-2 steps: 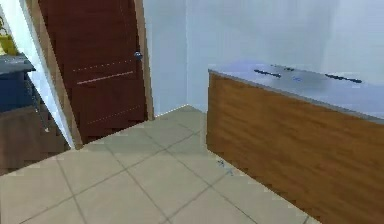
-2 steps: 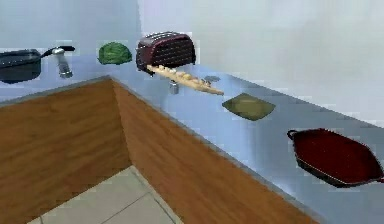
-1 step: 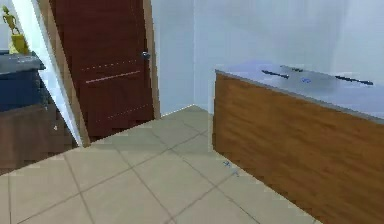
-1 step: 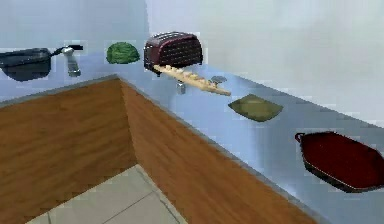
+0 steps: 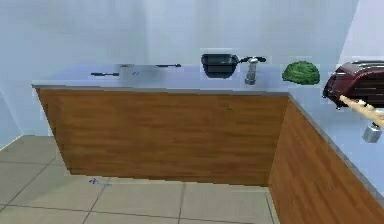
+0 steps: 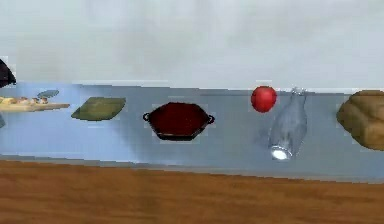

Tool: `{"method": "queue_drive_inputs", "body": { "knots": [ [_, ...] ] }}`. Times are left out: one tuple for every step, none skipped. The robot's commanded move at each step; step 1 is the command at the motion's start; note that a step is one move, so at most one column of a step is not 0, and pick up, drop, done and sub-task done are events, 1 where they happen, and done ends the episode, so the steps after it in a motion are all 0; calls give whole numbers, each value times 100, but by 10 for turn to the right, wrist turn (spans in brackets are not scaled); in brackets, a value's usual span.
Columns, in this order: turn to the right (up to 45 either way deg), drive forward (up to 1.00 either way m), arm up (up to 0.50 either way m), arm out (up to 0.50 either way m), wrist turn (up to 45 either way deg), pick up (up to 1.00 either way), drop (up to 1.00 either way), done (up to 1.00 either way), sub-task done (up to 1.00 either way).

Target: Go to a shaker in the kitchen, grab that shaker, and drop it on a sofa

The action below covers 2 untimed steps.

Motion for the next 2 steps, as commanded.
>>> {"method": "queue_drive_inputs", "body": {
  "knots": [
    [300,0,0,0,0,0,0,0,0],
    [0,55,0,0,0,0,0,0,0]
  ]
}}
